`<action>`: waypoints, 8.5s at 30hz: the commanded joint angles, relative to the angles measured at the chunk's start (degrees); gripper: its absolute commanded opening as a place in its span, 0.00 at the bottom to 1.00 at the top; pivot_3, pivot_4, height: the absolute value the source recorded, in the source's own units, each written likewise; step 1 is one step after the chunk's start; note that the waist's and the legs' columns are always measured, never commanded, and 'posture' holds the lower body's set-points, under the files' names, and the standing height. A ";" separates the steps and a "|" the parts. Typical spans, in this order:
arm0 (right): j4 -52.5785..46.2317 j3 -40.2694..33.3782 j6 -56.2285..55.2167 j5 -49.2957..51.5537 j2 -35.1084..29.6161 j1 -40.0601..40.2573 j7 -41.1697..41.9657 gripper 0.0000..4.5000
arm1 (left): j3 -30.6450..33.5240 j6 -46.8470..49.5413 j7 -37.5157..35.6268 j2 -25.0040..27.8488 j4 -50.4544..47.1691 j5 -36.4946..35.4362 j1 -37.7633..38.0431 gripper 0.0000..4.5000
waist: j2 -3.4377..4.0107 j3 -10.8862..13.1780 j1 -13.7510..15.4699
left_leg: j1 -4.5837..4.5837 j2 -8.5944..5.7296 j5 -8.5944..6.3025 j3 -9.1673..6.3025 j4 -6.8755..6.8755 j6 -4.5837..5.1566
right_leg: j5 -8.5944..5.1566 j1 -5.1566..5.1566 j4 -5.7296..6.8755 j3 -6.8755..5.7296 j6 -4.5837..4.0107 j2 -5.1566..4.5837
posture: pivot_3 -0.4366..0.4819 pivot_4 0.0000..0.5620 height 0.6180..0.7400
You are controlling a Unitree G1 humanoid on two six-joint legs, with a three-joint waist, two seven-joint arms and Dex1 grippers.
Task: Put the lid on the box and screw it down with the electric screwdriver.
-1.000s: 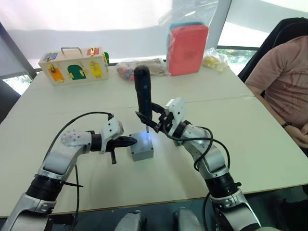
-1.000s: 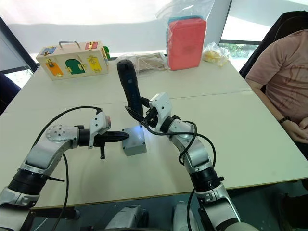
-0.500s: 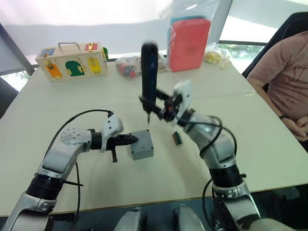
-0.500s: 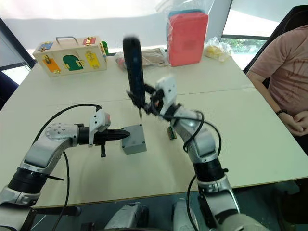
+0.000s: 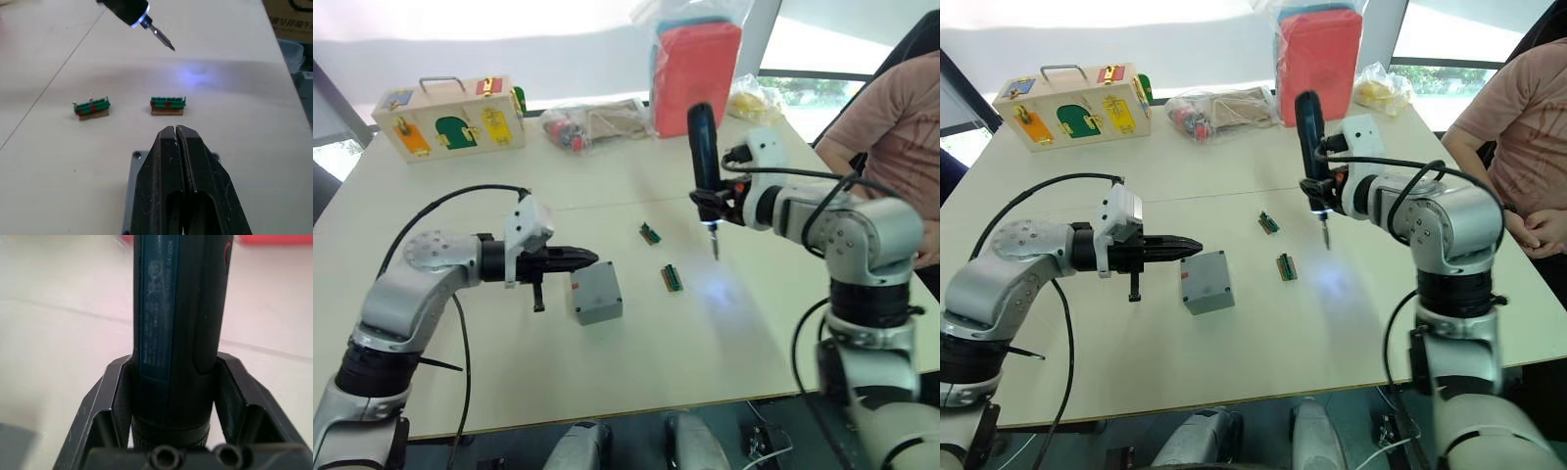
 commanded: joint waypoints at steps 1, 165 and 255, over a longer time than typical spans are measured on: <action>4.60 2.82 4.42 -1.07 -3.20 -3.61 2.81 0.42 | 3.87 1.23 -0.34 2.39 -2.94 -3.09 -0.51 0.00 | 0.00 0.02 0.02 | 0.00 0.00 0.00 0.02 0.01 0.01 | 0.00 0.00 -0.02 0.01 0.00 0.00 | 0.48 0.27 1.00; 28.76 3.41 -45.02 -20.47 23.32 3.02 13.93 0.99 | 5.60 -1.68 8.99 -1.54 3.35 3.09 2.35 0.00 | -0.43 0.33 0.05 | 0.08 0.04 0.07 -0.03 0.46 -0.11 | 0.09 0.13 0.34 -0.09 -0.09 0.11 | 0.48 0.27 1.00; 28.93 3.47 -45.60 -24.41 23.57 2.28 15.63 0.05 | 4.63 -0.84 10.51 -2.80 2.34 1.78 1.46 0.00 | -0.43 0.33 0.02 | 0.09 0.04 0.07 -0.03 0.47 -0.11 | 0.10 0.12 0.35 -0.09 -0.09 0.12 | 0.48 0.27 1.00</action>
